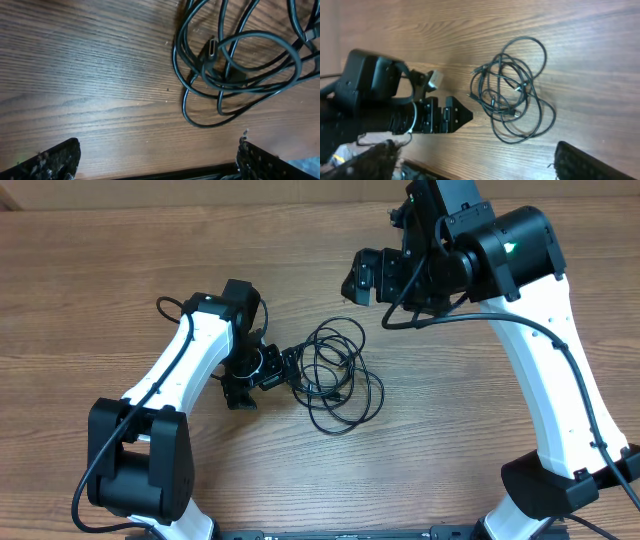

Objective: Untangle cables

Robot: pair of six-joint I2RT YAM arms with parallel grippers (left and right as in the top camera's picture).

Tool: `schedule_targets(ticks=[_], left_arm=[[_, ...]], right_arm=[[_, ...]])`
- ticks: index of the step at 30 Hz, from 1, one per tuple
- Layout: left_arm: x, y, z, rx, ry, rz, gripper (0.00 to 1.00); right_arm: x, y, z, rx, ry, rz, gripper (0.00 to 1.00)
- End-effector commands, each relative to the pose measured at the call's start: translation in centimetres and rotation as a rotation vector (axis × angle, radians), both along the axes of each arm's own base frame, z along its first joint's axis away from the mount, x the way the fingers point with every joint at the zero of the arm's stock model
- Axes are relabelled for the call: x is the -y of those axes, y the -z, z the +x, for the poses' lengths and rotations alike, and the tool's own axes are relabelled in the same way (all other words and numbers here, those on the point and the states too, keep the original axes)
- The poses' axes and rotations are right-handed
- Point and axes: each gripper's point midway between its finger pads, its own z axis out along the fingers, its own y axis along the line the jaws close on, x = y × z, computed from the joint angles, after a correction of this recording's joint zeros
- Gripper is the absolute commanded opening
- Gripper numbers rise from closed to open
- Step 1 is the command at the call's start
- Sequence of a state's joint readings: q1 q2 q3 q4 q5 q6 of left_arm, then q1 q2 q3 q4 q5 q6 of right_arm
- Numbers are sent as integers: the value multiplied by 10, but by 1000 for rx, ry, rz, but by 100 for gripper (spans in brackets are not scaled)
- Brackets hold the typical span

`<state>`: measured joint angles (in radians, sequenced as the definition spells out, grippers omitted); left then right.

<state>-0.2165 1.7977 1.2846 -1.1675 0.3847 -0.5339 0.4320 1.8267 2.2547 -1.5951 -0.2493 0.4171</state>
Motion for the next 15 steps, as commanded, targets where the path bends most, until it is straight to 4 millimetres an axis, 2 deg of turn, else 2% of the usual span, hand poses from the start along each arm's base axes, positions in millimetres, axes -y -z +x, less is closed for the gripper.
schedule_targets(ticks=[1,4,6,10,13,15], left_arm=[[1,2,3,-6,-21,16,99],[0,4,16,38,-56,31,100],[2,5,33,105,-77,27,100],[-13,9,76,300,-86,144,100],[-19,6,99,404,-95,198,100],[-14,3,108,442,-97,175,100]], right_arm=[[6,5,-2,-4,7,-36,100],[8,7,-5,-18,7,-43,100],[8,8,-6,-25,7,-46,100],[9,9,-8,-34,7,-50,100],[10,10,-10,-40,7,-53,100],[10,10,-9,-39,7,-53,100]])
